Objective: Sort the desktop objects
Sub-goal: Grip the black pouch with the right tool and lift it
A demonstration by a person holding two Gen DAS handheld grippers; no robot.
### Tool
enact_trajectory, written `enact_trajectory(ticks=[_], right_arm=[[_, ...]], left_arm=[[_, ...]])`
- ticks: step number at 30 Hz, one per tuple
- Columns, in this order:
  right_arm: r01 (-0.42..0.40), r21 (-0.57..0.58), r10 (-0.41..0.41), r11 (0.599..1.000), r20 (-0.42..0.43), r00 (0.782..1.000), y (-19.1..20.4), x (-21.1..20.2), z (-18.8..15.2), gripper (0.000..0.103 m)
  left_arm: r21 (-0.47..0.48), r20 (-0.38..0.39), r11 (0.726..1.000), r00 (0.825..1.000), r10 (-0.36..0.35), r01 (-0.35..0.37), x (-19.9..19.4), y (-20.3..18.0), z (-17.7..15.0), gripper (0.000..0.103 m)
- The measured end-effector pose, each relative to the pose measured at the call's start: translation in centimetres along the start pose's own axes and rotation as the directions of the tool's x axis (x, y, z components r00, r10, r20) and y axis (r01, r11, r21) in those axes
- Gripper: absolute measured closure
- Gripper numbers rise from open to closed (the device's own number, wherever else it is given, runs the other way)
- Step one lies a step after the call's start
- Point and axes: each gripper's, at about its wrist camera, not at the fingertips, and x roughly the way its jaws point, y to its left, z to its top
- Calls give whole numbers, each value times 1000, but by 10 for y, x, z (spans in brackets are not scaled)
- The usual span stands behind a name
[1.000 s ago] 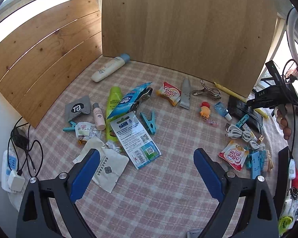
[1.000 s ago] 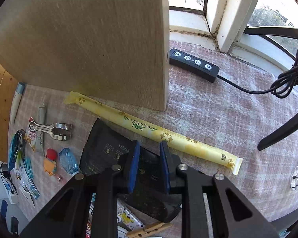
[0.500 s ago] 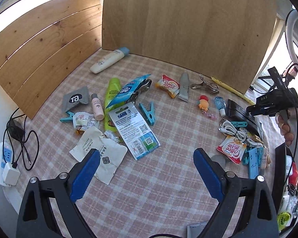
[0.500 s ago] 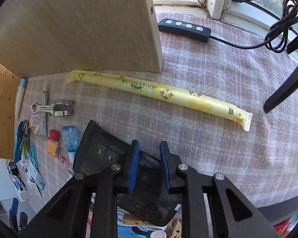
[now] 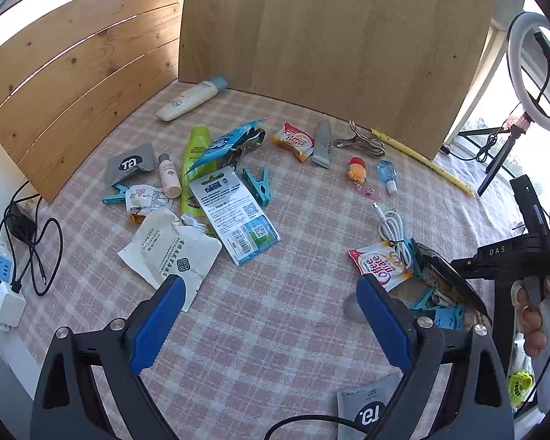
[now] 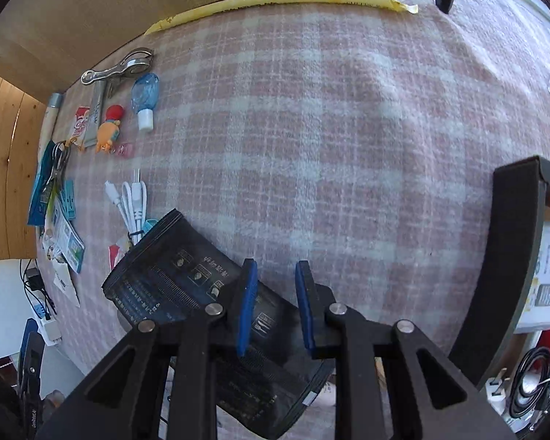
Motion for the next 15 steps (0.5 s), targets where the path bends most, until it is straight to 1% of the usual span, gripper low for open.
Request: enact_trajectory(ticks=[4, 5, 7, 8, 9, 10, 11, 13, 14, 15], right_arm=[[-58, -9, 58, 998, -38, 998, 8, -5, -51, 81], [-83, -9, 83, 996, -49, 995, 10, -7, -63, 81], [-170, -18, 168, 985, -82, 982, 25, -8, -91, 81], [-207, -42, 202, 977, -110, 973, 35, -9, -104, 81], [-231, -65, 221, 971, -137, 966, 51, -12, -80, 81], [-232, -96, 218, 968, -141, 966, 48, -24, -78, 81], [-216, -137, 199, 967, -125, 972, 52, -30, -78, 81], [-130, -220, 125, 967, -34, 992, 89, -38, -82, 81], [-93, -252, 99, 963, 13, 995, 98, -50, -91, 81], [-72, -265, 85, 962, 36, 996, 101, -57, -92, 79]], left_arm=[[5, 7, 1000, 1000, -5, 5, -9, 5, -7, 10], [7, 9, 1000, 1000, -6, 6, -11, 7, -9, 10], [11, 14, 1000, 1000, -7, 7, -16, 10, -14, 10], [12, 13, 1000, 1000, -8, 8, -18, 12, -17, 10], [13, 7, 1000, 1000, -10, 10, -19, 13, -20, 10], [16, -1, 1000, 1000, -11, 11, -20, 14, -23, 10], [22, -7, 1000, 1000, -13, 13, -20, 14, -26, 10], [46, -23, 999, 1000, -21, 22, -22, 11, -32, 10], [61, -35, 998, 999, -30, 32, -21, 8, -34, 10], [73, -46, 996, 998, -45, 48, -21, 5, -35, 10]])
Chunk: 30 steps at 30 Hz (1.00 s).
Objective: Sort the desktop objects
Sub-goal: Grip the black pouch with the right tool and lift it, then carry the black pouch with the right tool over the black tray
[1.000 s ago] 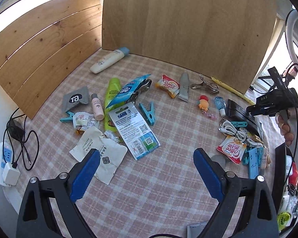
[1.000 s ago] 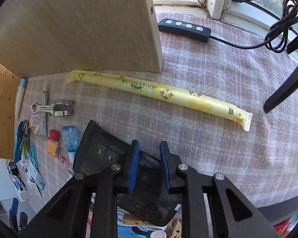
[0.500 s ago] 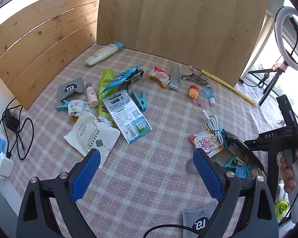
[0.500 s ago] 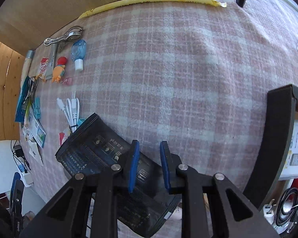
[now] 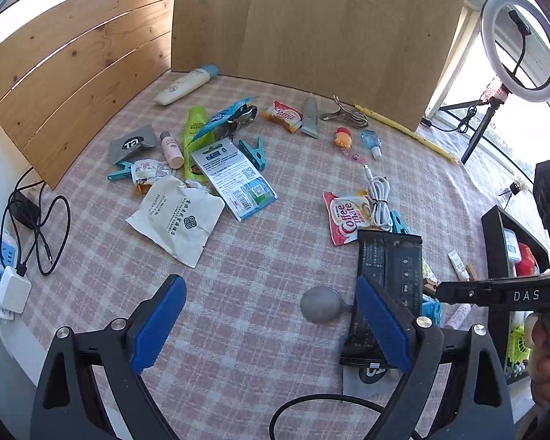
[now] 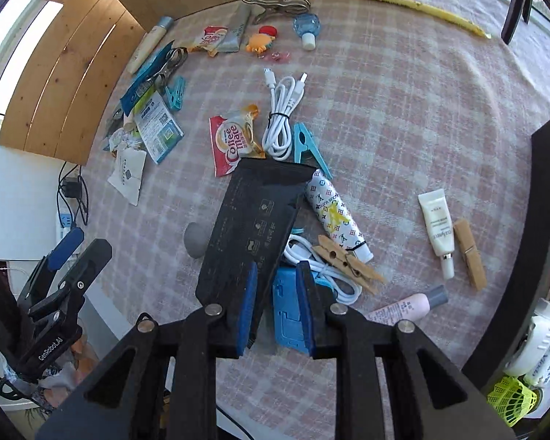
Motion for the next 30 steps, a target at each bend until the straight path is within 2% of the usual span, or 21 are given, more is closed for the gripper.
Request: enact_trajectory(ticks=[4, 6, 8, 10, 12, 15, 25, 30], right_arm=[[-43, 73, 43, 996, 1, 999, -16, -4, 16, 78], [-66, 101, 65, 993, 4, 998, -16, -5, 13, 76], [-85, 140, 85, 987, 6, 996, -14, -2, 11, 71], [-81, 137, 79, 987, 17, 997, -5, 2, 8, 62], [-47, 131, 44, 990, 25, 999, 3, 7, 8, 62], [-43, 137, 42, 990, 14, 999, 7, 12, 10, 62], [14, 131, -14, 991, 3, 1000, 15, 25, 19, 62], [54, 107, -55, 993, 4, 998, 20, 30, 20, 61]], left_arm=[[59, -69, 992, 992, -105, 109, 11, -19, -3, 10], [92, -101, 986, 986, -132, 141, 20, -28, -5, 10], [131, -135, 977, 979, -154, 171, 29, -35, -4, 10], [145, -167, 970, 972, -168, 193, 37, -37, 0, 10], [152, -200, 961, 960, -197, 229, 47, -37, 5, 9], [151, -269, 949, 936, -229, 276, 61, -38, 8, 9], [289, -316, 909, 926, -207, 301, 78, -63, 3, 9], [296, -338, 889, 909, -245, 350, 84, -71, 1, 10]])
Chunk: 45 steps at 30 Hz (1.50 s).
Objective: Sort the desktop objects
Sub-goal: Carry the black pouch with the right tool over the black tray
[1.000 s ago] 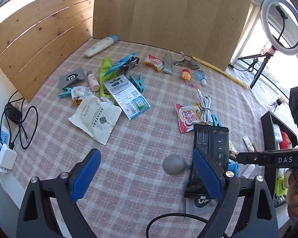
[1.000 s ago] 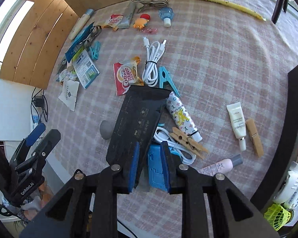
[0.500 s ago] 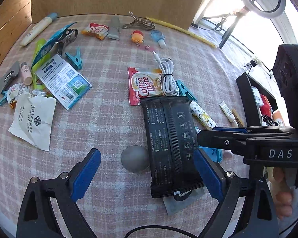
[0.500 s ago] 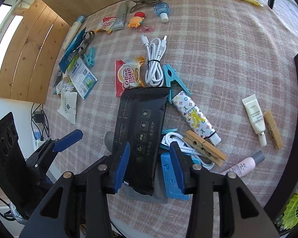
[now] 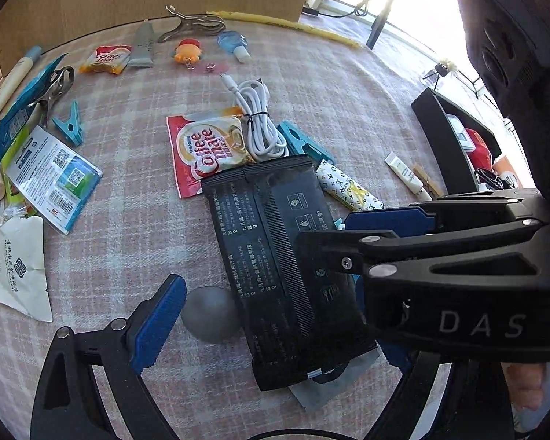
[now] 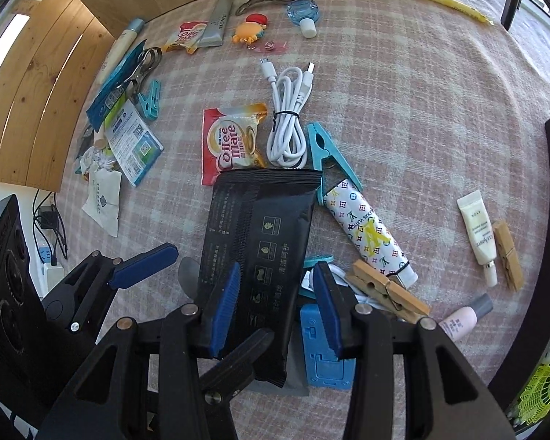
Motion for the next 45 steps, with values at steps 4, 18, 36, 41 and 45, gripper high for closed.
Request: enact_trajectory(ticks=[4, 18, 36, 41, 45], right_arm=[[5, -14, -5, 1000, -7, 1000, 3, 2, 1, 61], [-91, -56, 87, 994, -62, 994, 3, 3, -8, 61], [-179, -82, 182, 980, 26, 983, -60, -73, -16, 66], [-167, -26, 169, 986, 81, 982, -113, -105, -19, 71], [-191, 15, 188, 982, 102, 977, -145, -115, -22, 70]], left_arm=[[-22, -6, 998, 999, -51, 51, 6, -2, -1, 17], [-166, 72, 983, 995, -65, 76, -5, -1, -10, 27], [-99, 189, 995, 982, -14, 33, -52, -96, 7, 30], [-10, 191, 997, 978, -79, 83, -46, -151, 33, 43], [39, 172, 998, 984, -53, 47, -40, -168, 37, 37]])
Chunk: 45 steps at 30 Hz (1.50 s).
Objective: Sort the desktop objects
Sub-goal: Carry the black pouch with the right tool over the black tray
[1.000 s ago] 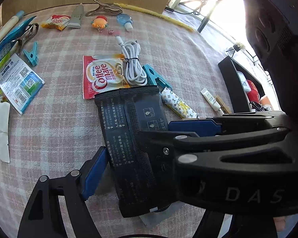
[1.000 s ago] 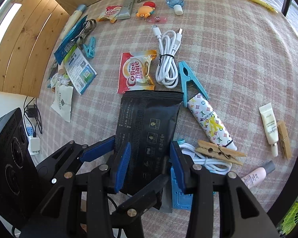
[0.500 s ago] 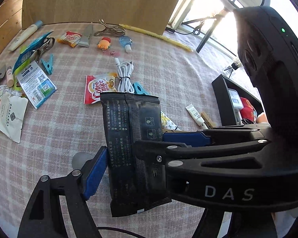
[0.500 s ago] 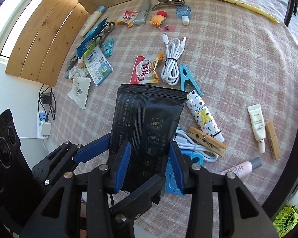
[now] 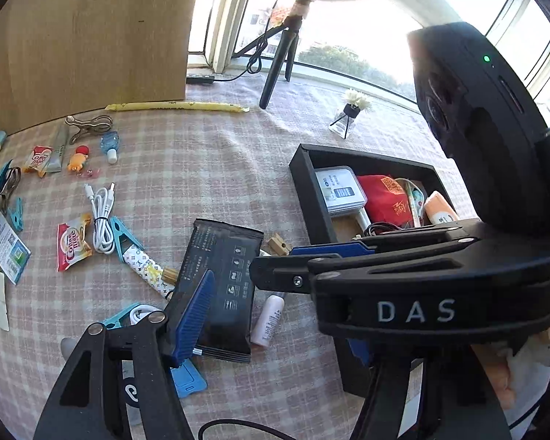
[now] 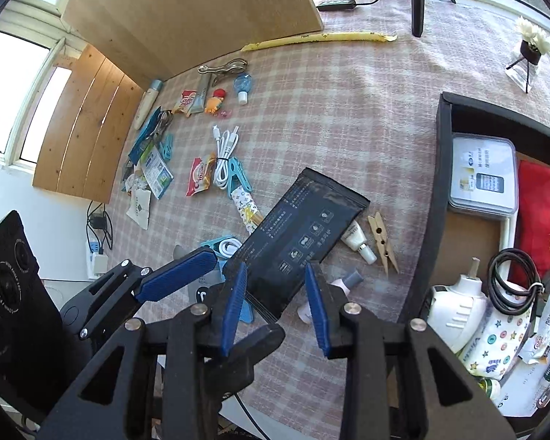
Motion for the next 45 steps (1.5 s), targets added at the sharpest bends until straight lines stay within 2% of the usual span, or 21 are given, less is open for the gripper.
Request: enact_trajectory(ticks=[2, 5, 10, 14, 19, 26, 30, 33, 36, 45], right_arm=[[14, 5, -14, 1000, 16, 1000, -7, -3, -1, 69], [-4, 40, 5, 999, -3, 1000, -15, 6, 0, 69], [7, 89, -4, 996, -32, 999, -21, 27, 5, 69], [30, 161, -24, 987, -39, 999, -30, 44, 14, 69], [14, 241, 1, 970, -65, 998, -41, 64, 21, 69], [33, 268, -9, 963, -92, 996, -41, 82, 29, 67], [46, 278, -15, 959, -110, 994, -43, 91, 29, 67], [25, 302, 6, 953, -102, 995, -43, 94, 30, 64], [57, 270, -30, 961, -103, 994, -35, 94, 31, 64], [32, 213, -15, 977, -78, 997, -20, 65, 31, 65]], left_arm=[[-5, -13, 999, 999, 36, -36, 1, 6, -4, 39], [-18, -35, 996, 996, 88, -88, 5, 24, -10, 39], [-47, -74, 994, 993, 95, -99, 15, 51, -6, 39], [6, -130, 996, 987, 92, -92, 41, 51, 2, 39], [104, -202, 992, 976, 88, -68, 73, 42, 2, 38], [120, -245, 992, 968, 57, -28, 94, 47, 8, 32], [124, -243, 992, 969, 36, -6, 97, 45, 9, 32], [121, -240, 993, 971, 22, 7, 96, 46, 10, 32], [108, -236, 994, 972, 17, 9, 92, 47, 10, 34], [97, -171, 995, 985, 3, 14, 51, 42, 12, 34]])
